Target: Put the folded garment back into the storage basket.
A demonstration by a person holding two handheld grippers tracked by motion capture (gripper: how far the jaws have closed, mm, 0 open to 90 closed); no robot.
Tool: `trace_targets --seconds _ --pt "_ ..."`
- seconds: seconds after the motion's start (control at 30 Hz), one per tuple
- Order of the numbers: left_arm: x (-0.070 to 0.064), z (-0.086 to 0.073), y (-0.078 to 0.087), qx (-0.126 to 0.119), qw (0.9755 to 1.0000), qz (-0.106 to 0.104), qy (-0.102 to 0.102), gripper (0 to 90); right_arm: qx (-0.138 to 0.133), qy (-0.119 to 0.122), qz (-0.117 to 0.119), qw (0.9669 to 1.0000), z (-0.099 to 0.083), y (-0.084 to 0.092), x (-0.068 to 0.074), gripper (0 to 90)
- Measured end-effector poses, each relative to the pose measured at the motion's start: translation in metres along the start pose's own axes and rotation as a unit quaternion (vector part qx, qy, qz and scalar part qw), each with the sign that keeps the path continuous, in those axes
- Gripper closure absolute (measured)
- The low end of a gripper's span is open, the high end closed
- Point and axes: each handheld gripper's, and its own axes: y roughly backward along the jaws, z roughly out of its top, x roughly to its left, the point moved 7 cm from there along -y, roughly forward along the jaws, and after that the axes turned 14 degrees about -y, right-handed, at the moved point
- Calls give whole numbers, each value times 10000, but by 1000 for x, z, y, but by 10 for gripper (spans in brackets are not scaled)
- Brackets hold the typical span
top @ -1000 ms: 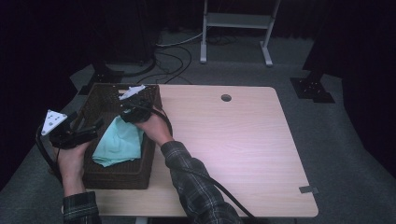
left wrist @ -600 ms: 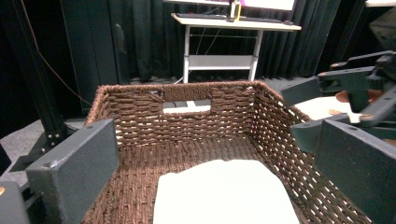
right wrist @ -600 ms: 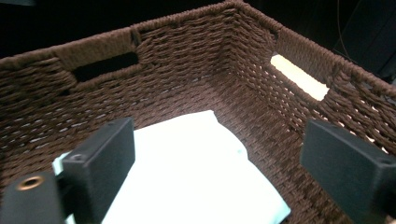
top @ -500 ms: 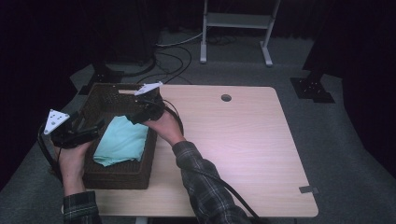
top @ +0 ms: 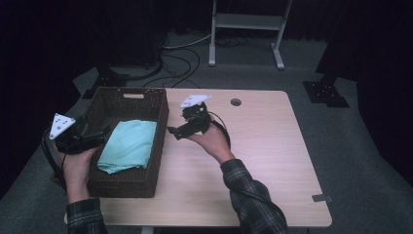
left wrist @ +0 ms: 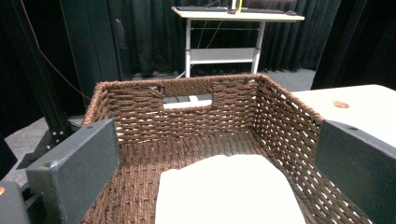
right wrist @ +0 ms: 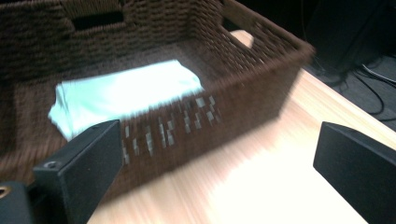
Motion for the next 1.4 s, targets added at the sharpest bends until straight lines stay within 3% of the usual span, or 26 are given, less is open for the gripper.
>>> trace_targets --seconds 0.23,0.4,0.63,0.8,0.83,0.93,1.1,1.27,1.4 --pt "1 0 1 -11 10000 27 8 0 22 -80 -172 9998 -42 61 -33 11" --pt "3 0 1 3 9999 113 11 0 -162 -225 -336 9991 -75 108 -59 0" --pt "3 1 1 -9 9999 153 27 0 -52 -501 -472 9976 -137 158 -87 0" --pt "3 3 2 -47 9998 192 14 0 236 -711 -538 9957 -189 180 -102 0" --pt "3 3 2 -47 9998 192 14 0 236 -711 -538 9957 -189 180 -102 0" --pt "3 6 5 -159 9996 213 56 0 484 -734 -718 9935 -224 195 -110 0" --pt "2 10 10 -200 9996 206 58 0 615 -888 -837 9906 -250 211 -114 0" --pt "-8 17 14 -270 9995 145 49 0 1004 -1063 -1023 9839 -282 218 -119 0" --pt "-23 26 16 -360 9993 86 52 0 1062 -999 -1087 9833 -290 222 -119 0"
